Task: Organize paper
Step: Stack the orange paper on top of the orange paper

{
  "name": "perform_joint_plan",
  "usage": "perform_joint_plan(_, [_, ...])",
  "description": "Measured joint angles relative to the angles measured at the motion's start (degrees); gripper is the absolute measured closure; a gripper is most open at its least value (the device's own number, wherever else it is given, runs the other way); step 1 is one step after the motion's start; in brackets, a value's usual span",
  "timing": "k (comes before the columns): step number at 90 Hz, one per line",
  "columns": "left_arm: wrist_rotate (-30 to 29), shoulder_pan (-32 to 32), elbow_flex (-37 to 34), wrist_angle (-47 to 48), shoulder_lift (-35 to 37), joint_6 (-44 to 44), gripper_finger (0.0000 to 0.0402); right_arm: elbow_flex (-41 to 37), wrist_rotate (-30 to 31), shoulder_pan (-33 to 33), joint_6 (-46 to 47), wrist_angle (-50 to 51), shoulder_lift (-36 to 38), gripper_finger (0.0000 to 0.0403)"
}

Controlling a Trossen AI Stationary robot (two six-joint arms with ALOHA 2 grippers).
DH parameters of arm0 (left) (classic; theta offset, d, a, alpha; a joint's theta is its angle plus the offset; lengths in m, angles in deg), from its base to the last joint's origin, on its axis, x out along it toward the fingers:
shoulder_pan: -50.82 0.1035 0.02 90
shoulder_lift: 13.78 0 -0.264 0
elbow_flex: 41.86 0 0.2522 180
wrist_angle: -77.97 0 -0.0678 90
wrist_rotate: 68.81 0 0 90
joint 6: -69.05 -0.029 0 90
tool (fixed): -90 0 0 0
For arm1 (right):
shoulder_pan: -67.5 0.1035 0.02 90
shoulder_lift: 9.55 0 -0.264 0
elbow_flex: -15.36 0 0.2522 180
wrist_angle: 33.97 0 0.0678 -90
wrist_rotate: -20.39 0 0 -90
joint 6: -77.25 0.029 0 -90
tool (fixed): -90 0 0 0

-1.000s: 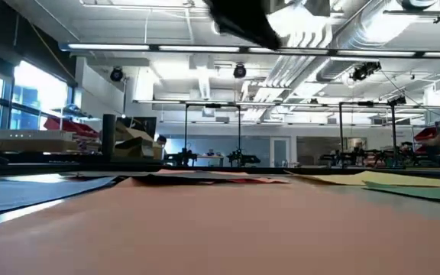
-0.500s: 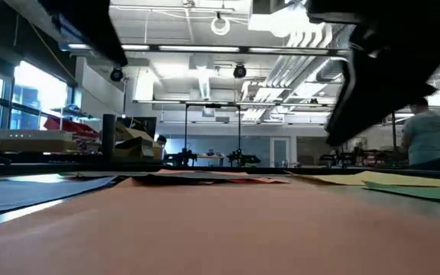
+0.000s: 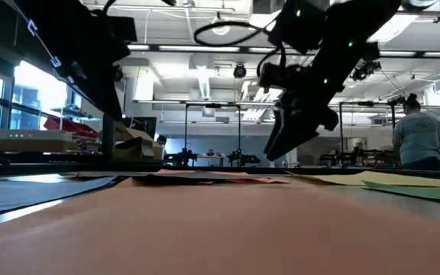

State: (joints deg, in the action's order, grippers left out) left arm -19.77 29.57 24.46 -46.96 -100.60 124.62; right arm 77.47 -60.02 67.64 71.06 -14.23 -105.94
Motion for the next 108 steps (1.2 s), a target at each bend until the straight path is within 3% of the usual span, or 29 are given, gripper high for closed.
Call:
perform_joint_plan(16, [5.22,10.55,-3.27,-17.32,-0.07,-14.88,0.0402,-0.64,-0.27,-1.28,-6.03,-3.69,-2.94,0.021])
perform_joint_plan(30, [13.62,22.84,-4.97,-32.09,-1.28,-28.66,0.0402,-0.6,2.77,-1.03,-7.72,-8.63,-6.68,0.021])
perform_joint_plan(41, [19.5,31.05,-5.06,-39.68,-6.18,-36.29,0.0402,-0.41,8.04,-0.79,-7.89,-9.99,-7.82,0.021])
perform_joint_plan(54, [27.82,37.52,-5.06,-46.38,-14.28,-38.34,0.0402,-0.41,12.49,-0.89,-6.1,-10.04,-7.88,0.021])
perform_joint_plan(66, [31.92,39.29,-4.75,-49.84,-19.44,-38.28,0.0401,-0.41,15.9,-0.74,-5.7,-10.07,-7.88,0.021])
perform_joint_plan(84, [31.66,38.92,-4.77,-51.28,-21.7,-39.2,0.0401,-0.41,21.51,-0.76,-7.13,-10.09,-7.88,0.021])
perform_joint_plan(97, [32.35,38.49,-4.79,-53.52,-21.92,-39.73,0.0401,-0.41,21.7,-0.74,-12.23,-9.74,-7.88,0.0217])
perform_joint_plan(108, [33.01,38.17,-4.84,-53.63,-21.92,-39.75,0.0401,-0.41,20.3,-0.74,-16.31,-8.3,-7.88,0.025])
